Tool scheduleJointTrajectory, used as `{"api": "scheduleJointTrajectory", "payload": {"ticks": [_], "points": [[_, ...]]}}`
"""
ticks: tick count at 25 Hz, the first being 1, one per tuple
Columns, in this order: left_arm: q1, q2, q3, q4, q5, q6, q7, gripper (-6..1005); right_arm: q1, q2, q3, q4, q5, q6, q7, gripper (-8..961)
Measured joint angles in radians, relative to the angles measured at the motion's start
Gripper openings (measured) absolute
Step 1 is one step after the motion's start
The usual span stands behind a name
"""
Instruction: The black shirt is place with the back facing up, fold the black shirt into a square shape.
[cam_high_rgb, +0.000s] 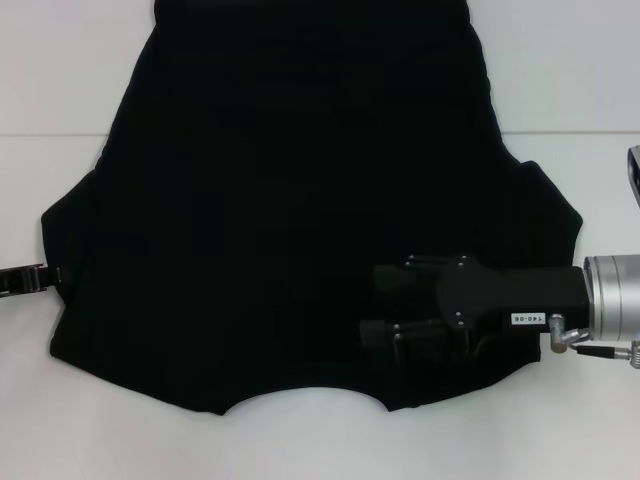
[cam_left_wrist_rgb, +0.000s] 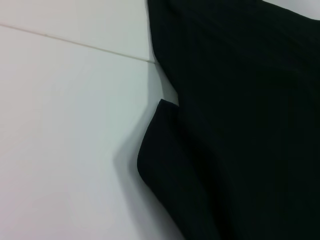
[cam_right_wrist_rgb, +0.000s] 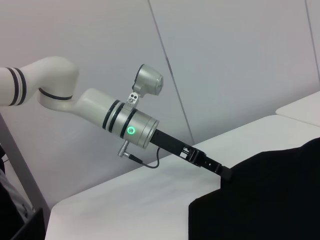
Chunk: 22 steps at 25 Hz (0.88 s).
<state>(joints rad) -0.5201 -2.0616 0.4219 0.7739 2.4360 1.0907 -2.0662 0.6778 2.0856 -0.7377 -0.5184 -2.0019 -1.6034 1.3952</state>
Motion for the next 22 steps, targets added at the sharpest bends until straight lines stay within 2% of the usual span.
{"api": "scheduleJointTrajectory", "payload": {"ticks": [7,12,22], "points": [[-0.002,0.0,0.0,0.0,0.0,-0.002,0.0,281,-0.002,-0.001,0.0,0.0,0.0,0.0,-0.002,907],[-0.002,0.0,0.001,-0.001,0.0,-0.002,0.003,44,-0.003,0.0,0.002,0.0,0.0,0.0,-0.002,908],[0.011,0.0,-0.021,0.007,0.0,-0.002,0.001,32,-0.003,0.001,0.003,0.013,0.015,0.0,-0.002,908]]}}
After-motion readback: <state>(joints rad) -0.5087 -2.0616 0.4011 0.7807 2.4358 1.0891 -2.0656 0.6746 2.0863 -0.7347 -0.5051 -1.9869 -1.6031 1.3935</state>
